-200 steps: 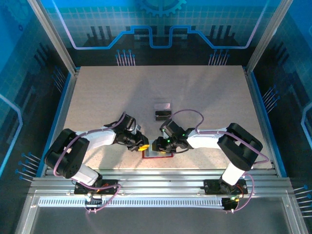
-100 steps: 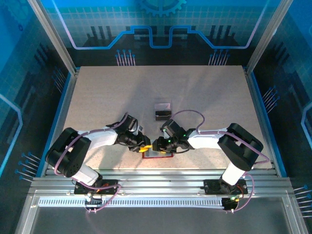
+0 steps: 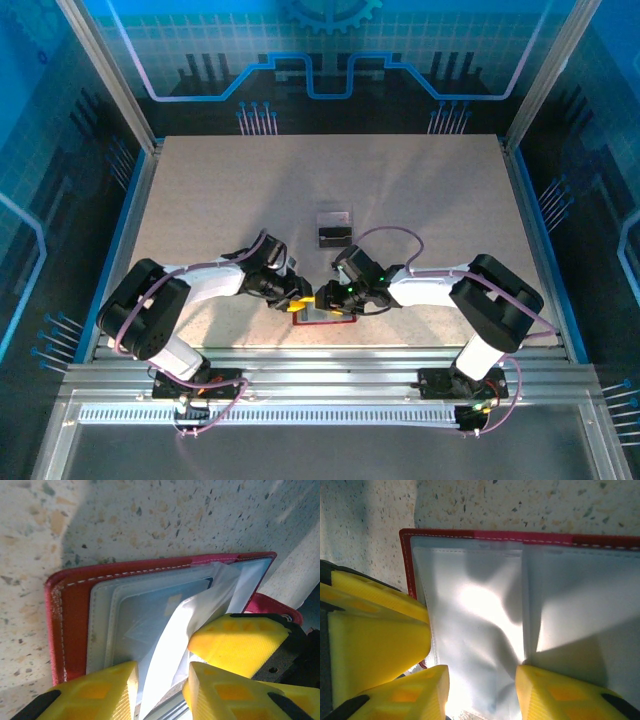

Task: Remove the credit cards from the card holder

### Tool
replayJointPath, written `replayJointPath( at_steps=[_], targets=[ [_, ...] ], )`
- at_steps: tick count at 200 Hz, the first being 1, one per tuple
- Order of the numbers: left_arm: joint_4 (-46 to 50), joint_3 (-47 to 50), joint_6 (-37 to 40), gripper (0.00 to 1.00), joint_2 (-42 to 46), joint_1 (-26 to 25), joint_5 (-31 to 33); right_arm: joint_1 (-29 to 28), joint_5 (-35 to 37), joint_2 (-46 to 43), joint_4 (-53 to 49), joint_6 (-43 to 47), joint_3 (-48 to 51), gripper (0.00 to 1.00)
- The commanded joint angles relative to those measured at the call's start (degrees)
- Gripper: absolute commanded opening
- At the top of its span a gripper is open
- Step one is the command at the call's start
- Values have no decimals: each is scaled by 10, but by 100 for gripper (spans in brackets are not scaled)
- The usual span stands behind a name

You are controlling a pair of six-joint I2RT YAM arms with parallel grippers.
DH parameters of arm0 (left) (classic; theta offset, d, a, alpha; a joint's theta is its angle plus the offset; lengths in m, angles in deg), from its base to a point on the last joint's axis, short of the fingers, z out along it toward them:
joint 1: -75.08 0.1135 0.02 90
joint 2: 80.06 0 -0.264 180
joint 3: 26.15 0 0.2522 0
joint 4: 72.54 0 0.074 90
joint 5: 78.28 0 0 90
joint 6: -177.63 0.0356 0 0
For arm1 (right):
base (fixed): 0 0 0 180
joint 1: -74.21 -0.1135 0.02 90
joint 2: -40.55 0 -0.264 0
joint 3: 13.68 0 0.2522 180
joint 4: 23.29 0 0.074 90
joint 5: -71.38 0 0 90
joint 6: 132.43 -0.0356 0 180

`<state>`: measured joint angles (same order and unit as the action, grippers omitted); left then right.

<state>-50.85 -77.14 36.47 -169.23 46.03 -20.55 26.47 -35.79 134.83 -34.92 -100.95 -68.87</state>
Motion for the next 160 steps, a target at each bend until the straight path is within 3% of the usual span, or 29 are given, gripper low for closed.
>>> replayJointPath(
  at_steps=[1,85,160],
  targets=[
    [-24,-6,-18,33,-1,-11,-9,4,6,0,-44,-2,18,41],
    [-42,-15,-21,25,-13,-15,-23,5,8,-32,-53,-4,13,41],
    [-49,-23,-24,25,-17,-18,-32,7,19,-76,-73,-5,14,41]
  ],
)
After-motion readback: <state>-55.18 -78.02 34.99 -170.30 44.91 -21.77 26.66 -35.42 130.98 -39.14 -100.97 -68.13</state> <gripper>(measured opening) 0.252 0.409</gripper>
